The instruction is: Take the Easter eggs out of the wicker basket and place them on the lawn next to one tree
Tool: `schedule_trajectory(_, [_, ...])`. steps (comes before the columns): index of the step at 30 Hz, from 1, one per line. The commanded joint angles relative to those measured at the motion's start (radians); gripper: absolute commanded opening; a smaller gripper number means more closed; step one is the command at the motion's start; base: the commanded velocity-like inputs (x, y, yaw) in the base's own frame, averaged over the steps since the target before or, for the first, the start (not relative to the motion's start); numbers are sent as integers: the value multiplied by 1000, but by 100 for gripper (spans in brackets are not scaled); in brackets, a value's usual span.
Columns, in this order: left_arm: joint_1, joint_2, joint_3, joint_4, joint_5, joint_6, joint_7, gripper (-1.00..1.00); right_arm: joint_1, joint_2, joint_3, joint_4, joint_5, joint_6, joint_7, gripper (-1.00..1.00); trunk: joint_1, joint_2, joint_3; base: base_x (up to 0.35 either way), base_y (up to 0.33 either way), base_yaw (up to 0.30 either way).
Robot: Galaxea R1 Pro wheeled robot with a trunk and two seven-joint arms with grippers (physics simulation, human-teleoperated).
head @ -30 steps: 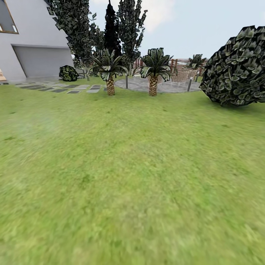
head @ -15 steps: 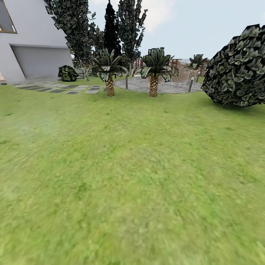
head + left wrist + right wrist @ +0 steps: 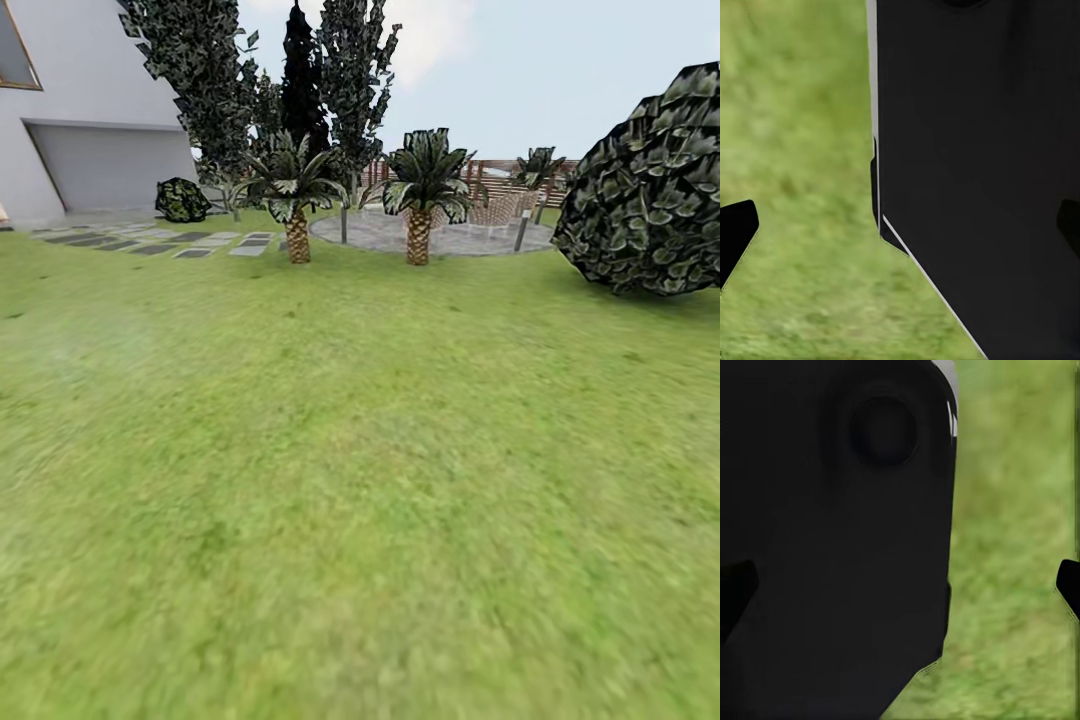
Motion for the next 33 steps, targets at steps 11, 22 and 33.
schedule_trajectory(11, [0, 0, 1, 1, 1, -1, -1, 100, -1, -5, 3, 2, 3, -4, -2, 100, 1, 0, -5, 343, 0, 96])
schedule_trajectory(22, [0, 0, 1, 1, 1, -2, -1, 100, -1, -6, 3, 0, 3, -4, -5, 100, 1, 0, -9, 343, 0, 129])
schedule_trajectory(33, [0, 0, 1, 1, 1, -2, -1, 100, -1, -6, 3, 2, 3, -4, -3, 100, 1, 0, -9, 343, 0, 1])
